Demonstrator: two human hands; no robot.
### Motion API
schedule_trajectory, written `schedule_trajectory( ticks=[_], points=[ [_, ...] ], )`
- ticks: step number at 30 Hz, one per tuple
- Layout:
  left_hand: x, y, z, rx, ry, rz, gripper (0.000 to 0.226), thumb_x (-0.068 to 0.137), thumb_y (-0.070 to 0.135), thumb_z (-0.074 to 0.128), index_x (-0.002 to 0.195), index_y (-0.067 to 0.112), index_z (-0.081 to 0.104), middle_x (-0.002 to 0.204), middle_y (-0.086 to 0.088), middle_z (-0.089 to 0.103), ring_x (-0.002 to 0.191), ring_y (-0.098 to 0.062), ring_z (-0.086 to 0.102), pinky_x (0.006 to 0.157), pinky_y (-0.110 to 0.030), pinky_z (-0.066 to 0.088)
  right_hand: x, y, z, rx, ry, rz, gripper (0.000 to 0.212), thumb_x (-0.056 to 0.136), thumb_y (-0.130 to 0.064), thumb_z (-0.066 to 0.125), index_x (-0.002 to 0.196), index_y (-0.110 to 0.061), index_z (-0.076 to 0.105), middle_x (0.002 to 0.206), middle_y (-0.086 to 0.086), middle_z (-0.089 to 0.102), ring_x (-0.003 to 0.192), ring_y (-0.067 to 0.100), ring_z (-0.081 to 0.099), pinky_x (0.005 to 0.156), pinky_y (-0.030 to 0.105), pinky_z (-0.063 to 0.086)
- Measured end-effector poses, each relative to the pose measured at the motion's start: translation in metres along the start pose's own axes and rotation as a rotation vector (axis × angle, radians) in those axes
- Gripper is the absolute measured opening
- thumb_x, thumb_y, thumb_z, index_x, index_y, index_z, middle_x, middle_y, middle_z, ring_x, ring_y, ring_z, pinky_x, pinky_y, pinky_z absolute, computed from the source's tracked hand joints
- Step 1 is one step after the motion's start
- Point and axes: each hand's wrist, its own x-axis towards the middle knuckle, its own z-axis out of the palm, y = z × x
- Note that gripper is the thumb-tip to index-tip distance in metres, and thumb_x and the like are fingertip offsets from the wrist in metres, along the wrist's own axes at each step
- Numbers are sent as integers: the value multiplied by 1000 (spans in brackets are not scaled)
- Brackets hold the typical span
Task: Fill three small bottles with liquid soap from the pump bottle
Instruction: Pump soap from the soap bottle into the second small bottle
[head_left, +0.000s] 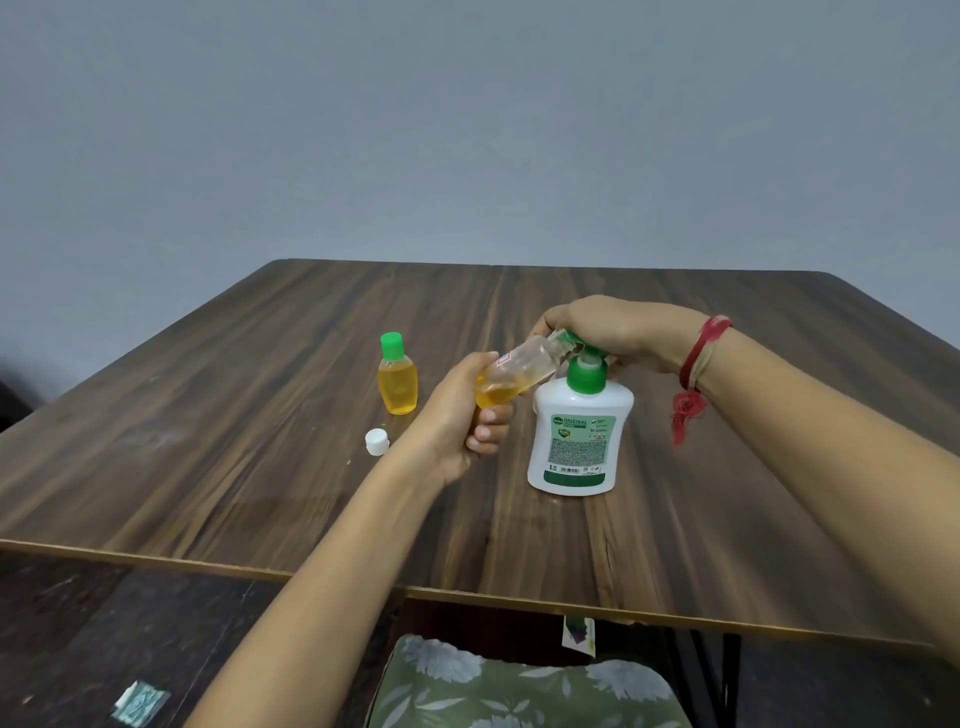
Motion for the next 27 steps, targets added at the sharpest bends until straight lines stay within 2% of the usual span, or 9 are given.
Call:
schedule_trajectory(
  ticks=[5, 9, 13, 15, 19, 22, 27],
  points=[
    [0, -3, -2, 11, 2, -8, 47, 98, 38, 32, 60, 15, 49, 40, 5, 27, 30, -5, 22, 30, -11, 13, 3, 5, 6, 82, 5, 0, 28, 90, -17, 38, 85, -24, 64, 84, 3, 62, 74, 19, 51, 71, 33, 37],
    [0, -1, -1, 9, -17, 1, 41, 97, 38, 32, 63, 17, 44, 40, 5, 27, 30, -5, 22, 30, -11, 13, 0, 1, 1, 26, 17, -7, 28, 90, -18, 38, 84, -27, 64, 72, -2, 65, 65, 13, 53, 63, 29, 37],
    [1, -1, -2, 11, 4, 0, 47, 97, 38, 33, 59, 16, 48, 40, 5, 27, 29, -5, 22, 29, -11, 14, 3, 5, 5, 43, 2, 4, 29, 91, -19, 36, 86, -26, 64, 82, 0, 63, 72, 16, 52, 71, 33, 38],
    [1, -3, -2, 12, 0, -6, 51, 97, 38, 32, 56, 16, 51, 40, 5, 27, 30, -5, 22, 29, -11, 14, 1, 4, 4, 21, 6, 8, 29, 91, -19, 36, 85, -26, 64, 81, 0, 61, 71, 16, 50, 70, 32, 37],
    [-1, -1, 0, 3, -20, 3, 41, 98, 37, 32, 65, 17, 45, 40, 5, 28, 30, -4, 22, 30, -12, 13, 1, 1, -1, 13, -5, 0, 28, 92, -20, 36, 90, -27, 63, 77, -2, 64, 68, 13, 53, 73, 34, 38],
    [1, -2, -1, 6, -5, 4, 43, 98, 37, 32, 63, 16, 46, 40, 5, 28, 30, -5, 23, 29, -12, 14, 3, 5, 4, 42, -14, 0, 29, 92, -20, 36, 91, -26, 65, 83, 0, 63, 74, 17, 52, 75, 36, 37],
    [1, -2, 0, -3, -22, -5, 44, 98, 38, 32, 63, 16, 46, 40, 5, 28, 29, -4, 23, 29, -12, 14, 0, 0, 0, -3, -13, 10, 29, 93, -20, 35, 92, -25, 63, 72, -4, 62, 65, 12, 51, 67, 31, 38]
  ],
)
